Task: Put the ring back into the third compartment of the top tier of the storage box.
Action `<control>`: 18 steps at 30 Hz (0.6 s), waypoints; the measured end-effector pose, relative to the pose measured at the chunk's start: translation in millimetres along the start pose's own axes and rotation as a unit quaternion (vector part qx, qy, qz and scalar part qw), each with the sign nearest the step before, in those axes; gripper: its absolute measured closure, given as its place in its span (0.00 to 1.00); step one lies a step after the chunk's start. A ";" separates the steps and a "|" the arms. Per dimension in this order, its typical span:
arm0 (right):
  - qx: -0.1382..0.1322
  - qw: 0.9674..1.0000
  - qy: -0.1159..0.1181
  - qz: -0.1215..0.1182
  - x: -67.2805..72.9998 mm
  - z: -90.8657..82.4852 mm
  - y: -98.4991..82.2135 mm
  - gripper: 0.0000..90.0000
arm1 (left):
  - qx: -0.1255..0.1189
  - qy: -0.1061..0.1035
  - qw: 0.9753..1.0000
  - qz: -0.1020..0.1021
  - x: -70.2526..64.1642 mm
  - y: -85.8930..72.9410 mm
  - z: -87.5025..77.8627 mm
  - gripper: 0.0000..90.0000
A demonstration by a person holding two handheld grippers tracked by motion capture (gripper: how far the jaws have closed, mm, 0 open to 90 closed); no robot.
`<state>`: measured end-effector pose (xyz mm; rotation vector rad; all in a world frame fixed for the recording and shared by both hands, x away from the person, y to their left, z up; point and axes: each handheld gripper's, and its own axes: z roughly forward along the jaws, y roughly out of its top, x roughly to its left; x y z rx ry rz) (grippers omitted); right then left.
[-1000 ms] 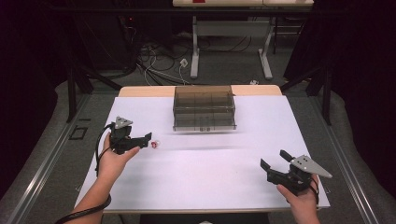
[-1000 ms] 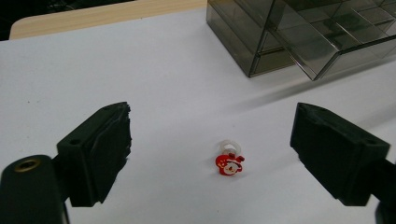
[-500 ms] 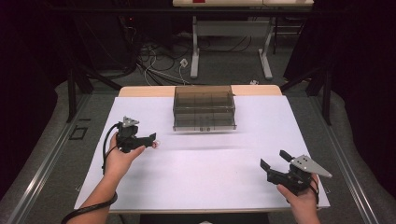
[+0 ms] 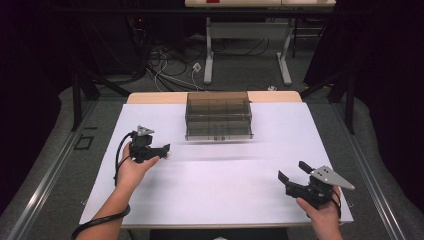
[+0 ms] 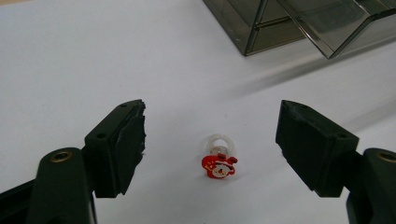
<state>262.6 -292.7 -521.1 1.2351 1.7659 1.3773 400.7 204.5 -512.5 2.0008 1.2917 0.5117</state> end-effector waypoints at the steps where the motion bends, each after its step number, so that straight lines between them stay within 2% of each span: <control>1: 0.000 1.000 0.000 0.000 0.0 0.0 0.0 0.17 | -0.001 0.000 1.000 -0.001 -0.5 -0.2 1.3 0.27; 7: 0.002 1.000 0.001 0.001 0.5 0.2 -0.1 0.17 | 0.010 0.004 1.000 0.002 -2.2 0.0 5.3 0.27; 10: 0.005 1.000 0.004 -0.001 0.3 0.0 -0.1 0.17 | 0.012 -0.001 1.000 -0.001 -2.9 -0.5 7.6 0.31; 18: 0.006 1.000 0.005 -0.003 0.0 0.3 -0.2 0.17 | 0.027 0.002 1.000 -0.006 -4.5 -1.5 13.1 0.32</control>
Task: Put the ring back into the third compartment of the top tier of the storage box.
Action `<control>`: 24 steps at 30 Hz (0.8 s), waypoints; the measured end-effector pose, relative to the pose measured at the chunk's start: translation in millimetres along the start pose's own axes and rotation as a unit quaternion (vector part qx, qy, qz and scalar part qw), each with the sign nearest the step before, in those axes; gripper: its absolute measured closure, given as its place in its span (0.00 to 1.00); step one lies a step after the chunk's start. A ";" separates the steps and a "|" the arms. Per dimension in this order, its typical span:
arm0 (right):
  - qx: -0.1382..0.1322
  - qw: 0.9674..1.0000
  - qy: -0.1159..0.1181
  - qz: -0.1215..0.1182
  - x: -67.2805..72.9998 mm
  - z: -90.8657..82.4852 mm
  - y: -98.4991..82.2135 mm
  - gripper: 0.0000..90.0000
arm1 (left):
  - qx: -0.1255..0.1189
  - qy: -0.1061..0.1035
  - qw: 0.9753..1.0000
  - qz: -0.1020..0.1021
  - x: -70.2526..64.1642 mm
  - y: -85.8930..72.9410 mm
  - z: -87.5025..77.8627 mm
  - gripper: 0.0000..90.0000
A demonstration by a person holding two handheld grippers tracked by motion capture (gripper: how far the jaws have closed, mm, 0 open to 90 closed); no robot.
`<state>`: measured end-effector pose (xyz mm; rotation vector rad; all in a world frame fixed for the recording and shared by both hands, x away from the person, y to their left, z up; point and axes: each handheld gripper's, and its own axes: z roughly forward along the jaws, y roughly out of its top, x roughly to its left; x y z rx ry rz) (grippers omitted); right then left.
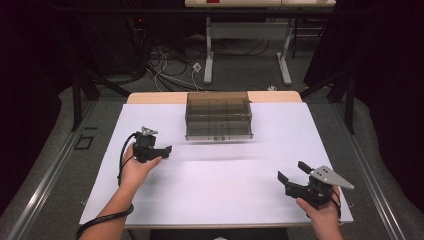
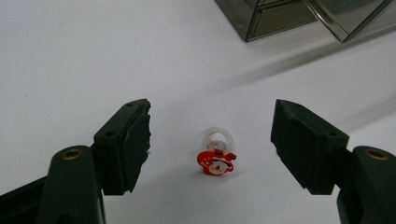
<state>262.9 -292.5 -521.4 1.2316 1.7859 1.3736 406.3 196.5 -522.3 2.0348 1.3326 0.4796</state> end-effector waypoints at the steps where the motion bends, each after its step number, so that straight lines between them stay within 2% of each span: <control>1: 0.000 1.000 0.000 0.000 0.0 0.0 0.0 0.17 | 0.003 0.000 1.000 0.001 0.1 0.0 0.7 0.32; 3: 0.000 1.000 0.001 0.000 0.0 0.3 -0.2 0.17 | 0.009 -0.003 1.000 -0.004 -0.4 -0.5 1.9 0.33; 5: -0.002 1.000 0.001 0.000 -0.1 0.7 -0.3 0.17 | 0.012 -0.002 1.000 0.002 0.3 -0.8 2.9 0.34; 20: 0.000 1.000 0.005 0.001 -0.2 1.0 -0.4 0.17 | 0.038 -0.011 0.999 -0.029 2.5 -3.9 11.6 0.45; 24: 0.000 1.000 0.006 0.000 -0.4 1.0 -0.4 0.17 | 0.045 -0.016 0.998 -0.028 2.3 -4.3 13.5 0.50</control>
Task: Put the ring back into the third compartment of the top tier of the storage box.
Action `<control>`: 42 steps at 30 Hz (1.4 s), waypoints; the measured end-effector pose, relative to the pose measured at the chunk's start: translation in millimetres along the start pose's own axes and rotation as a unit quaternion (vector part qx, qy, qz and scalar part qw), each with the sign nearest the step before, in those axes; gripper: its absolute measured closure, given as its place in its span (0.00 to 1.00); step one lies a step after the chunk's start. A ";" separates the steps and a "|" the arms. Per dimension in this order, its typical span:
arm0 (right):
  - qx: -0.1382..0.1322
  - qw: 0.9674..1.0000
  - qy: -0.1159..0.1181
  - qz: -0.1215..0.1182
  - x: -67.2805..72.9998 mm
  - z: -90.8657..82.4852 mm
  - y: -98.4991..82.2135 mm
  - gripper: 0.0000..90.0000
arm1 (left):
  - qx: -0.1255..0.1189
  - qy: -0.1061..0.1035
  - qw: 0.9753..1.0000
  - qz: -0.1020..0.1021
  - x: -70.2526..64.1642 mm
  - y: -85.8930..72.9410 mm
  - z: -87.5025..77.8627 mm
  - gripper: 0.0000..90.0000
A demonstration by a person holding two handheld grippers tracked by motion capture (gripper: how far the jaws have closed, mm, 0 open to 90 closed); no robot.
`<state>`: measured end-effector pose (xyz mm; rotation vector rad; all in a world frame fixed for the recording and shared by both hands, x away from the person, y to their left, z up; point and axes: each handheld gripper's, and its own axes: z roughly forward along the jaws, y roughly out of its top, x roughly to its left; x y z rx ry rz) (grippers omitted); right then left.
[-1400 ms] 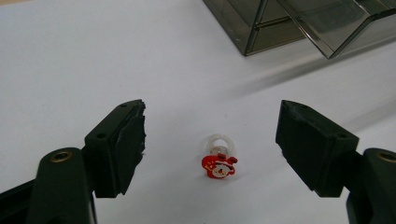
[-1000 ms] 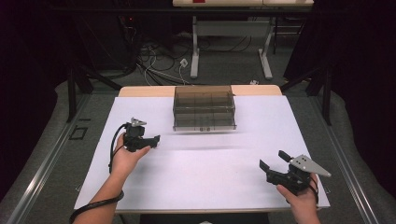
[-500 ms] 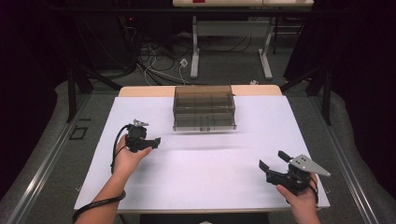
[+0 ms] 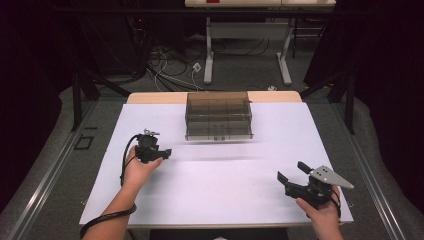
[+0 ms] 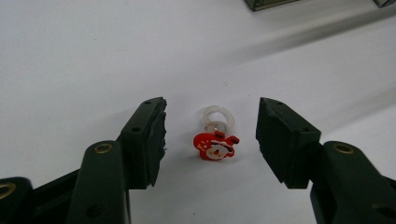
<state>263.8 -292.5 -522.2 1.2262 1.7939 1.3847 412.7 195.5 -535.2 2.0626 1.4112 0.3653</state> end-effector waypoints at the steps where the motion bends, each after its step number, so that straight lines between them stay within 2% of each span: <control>1: 0.000 1.000 0.000 0.000 0.0 0.1 0.0 0.17 | 0.000 -0.003 1.000 -0.001 0.3 -0.1 0.8 0.50; 4: 0.001 1.000 0.001 0.001 0.2 0.0 0.0 0.17 | 0.010 -0.013 1.000 -0.016 1.2 -0.4 2.7 0.54; 14: 0.002 1.000 0.002 0.005 0.7 0.2 -0.2 0.17 | 0.019 -0.022 0.999 -0.030 3.3 -2.9 6.0 0.58; 42: 0.005 1.000 0.002 0.008 0.7 0.3 -0.5 0.17 | 0.026 -0.024 0.999 -0.037 4.0 -5.5 10.3 0.73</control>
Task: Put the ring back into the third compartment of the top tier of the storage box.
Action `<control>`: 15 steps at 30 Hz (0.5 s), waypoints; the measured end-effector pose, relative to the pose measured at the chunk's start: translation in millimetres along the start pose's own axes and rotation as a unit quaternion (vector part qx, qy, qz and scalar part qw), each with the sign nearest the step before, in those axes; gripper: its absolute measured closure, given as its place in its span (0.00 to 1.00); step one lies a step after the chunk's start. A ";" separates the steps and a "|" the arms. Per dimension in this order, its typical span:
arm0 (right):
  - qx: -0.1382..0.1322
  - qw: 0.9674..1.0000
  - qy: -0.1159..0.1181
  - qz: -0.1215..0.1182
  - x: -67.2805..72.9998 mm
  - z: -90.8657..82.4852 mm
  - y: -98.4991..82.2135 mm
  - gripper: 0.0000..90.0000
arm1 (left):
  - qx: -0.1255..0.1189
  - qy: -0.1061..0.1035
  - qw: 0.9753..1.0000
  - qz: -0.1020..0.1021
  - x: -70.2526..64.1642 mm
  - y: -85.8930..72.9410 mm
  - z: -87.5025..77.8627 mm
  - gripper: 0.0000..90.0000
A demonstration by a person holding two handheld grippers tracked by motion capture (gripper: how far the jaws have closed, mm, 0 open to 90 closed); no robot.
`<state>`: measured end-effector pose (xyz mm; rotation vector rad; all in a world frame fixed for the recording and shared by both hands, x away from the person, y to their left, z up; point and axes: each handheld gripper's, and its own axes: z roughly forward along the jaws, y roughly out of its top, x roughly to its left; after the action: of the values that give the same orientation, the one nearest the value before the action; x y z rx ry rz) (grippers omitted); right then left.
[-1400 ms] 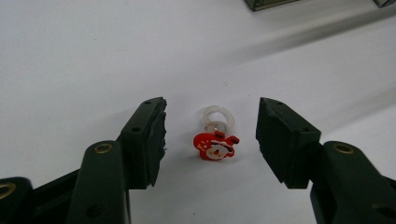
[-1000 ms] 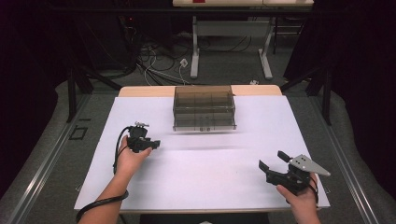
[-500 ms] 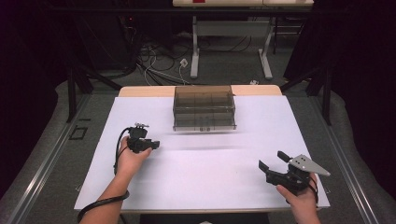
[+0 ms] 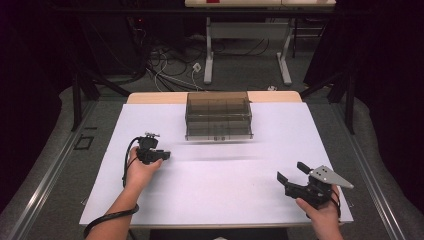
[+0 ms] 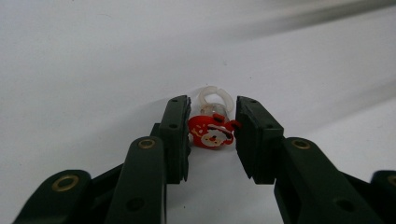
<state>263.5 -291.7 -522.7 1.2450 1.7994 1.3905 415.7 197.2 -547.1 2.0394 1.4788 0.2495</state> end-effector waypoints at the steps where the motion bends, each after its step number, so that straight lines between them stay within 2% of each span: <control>1: 0.000 1.000 0.000 0.000 0.1 -0.1 0.0 0.17 | 0.000 0.000 1.000 -0.001 0.2 0.0 -0.1 0.73; 15: 0.001 1.000 0.001 0.000 0.4 -0.1 0.0 0.17 | 0.000 0.001 1.000 -0.004 0.4 -0.2 -0.2 0.75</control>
<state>263.3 -291.4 -522.6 1.2452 1.8012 1.3907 415.6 197.6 -547.0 2.0330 1.4886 0.2469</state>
